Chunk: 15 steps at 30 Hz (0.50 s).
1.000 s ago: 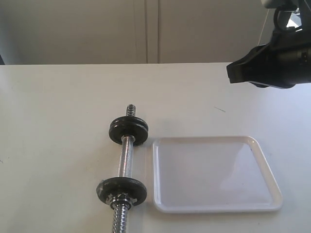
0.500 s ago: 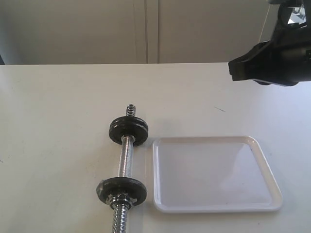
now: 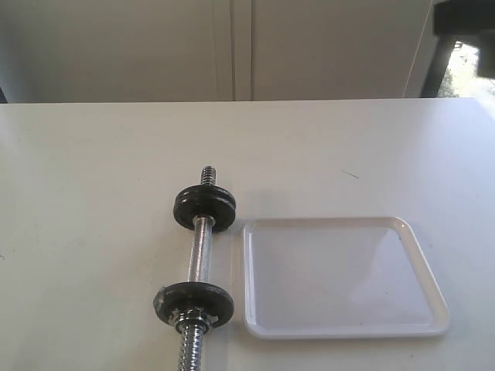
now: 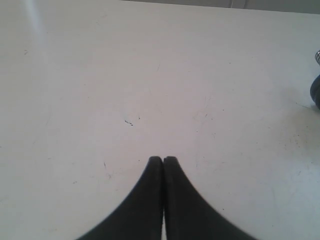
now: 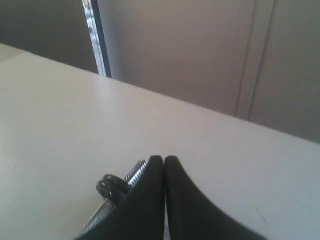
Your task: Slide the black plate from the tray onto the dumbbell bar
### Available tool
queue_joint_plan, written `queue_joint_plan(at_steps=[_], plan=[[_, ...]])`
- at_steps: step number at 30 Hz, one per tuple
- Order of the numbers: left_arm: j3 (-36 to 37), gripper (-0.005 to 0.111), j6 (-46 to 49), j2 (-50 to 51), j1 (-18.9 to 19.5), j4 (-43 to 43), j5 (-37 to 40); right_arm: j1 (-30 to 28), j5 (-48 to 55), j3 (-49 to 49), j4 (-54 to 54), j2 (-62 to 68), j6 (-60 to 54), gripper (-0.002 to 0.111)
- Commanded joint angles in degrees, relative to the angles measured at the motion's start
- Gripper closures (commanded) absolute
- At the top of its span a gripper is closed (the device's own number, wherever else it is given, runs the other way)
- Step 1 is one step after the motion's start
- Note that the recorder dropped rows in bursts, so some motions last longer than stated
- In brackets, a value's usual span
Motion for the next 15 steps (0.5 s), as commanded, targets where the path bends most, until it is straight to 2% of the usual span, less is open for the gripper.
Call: queue_joint_plan(at_steps=[1,11,15], plan=[[0.1,0.107,-0.3,-0.2,0.0,-0.3,-0.3,-0.1,-0.8,0.2,0.2,-9.4,-0.2,0.108],[0.1,0.107,-0.3,-0.2,0.0,-0.3,-0.3,-0.1,-0.8,0.7,0.4,-24.6,-0.2,0.108],[0.1,0.107,-0.3,-0.2,0.0,-0.3,-0.3,-0.1,-3.9,8.5,0.6,-27.3,-0.2,0.108]])
